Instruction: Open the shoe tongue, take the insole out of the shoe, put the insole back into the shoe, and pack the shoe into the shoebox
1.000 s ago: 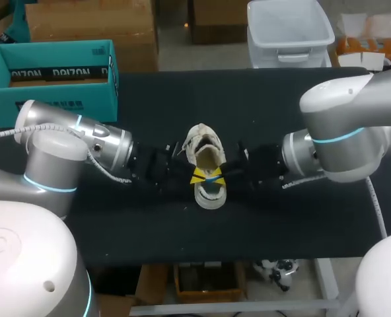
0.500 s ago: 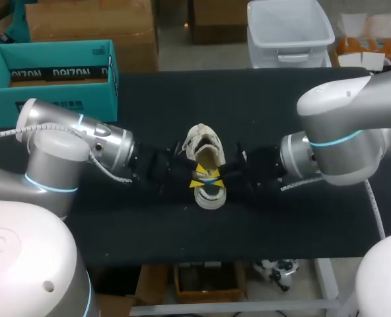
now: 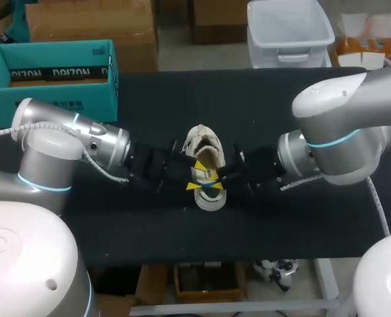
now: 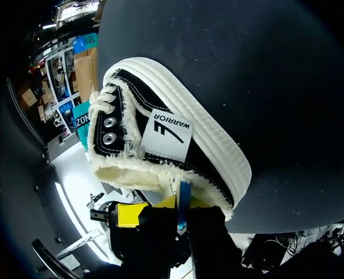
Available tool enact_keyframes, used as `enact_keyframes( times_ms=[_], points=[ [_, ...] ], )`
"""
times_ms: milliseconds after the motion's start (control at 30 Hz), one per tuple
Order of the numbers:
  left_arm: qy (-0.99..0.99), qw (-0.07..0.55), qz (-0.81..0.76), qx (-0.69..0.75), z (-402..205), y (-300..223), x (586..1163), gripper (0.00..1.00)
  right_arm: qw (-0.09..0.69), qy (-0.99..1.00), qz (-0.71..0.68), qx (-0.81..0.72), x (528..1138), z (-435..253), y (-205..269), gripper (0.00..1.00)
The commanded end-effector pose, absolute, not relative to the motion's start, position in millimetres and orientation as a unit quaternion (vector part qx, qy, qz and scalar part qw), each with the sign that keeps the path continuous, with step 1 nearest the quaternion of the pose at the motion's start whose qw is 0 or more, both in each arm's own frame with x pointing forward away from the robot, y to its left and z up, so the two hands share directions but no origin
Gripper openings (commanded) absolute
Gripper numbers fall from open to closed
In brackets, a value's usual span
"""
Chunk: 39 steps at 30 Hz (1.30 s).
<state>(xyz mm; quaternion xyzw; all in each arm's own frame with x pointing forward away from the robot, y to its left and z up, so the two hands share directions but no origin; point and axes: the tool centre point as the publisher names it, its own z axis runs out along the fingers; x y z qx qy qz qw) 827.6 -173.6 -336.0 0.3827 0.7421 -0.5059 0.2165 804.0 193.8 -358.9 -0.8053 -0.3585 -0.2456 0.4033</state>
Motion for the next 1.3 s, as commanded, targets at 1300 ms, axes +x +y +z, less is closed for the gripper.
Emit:
enact_keyframes(
  times_ms=[1300],
  points=[
    [0.824,0.207,-0.45,0.276,-244,-75,829,1.0,0.323,-0.373,-0.193,-0.848,782,-343,189,0.0]
  ],
)
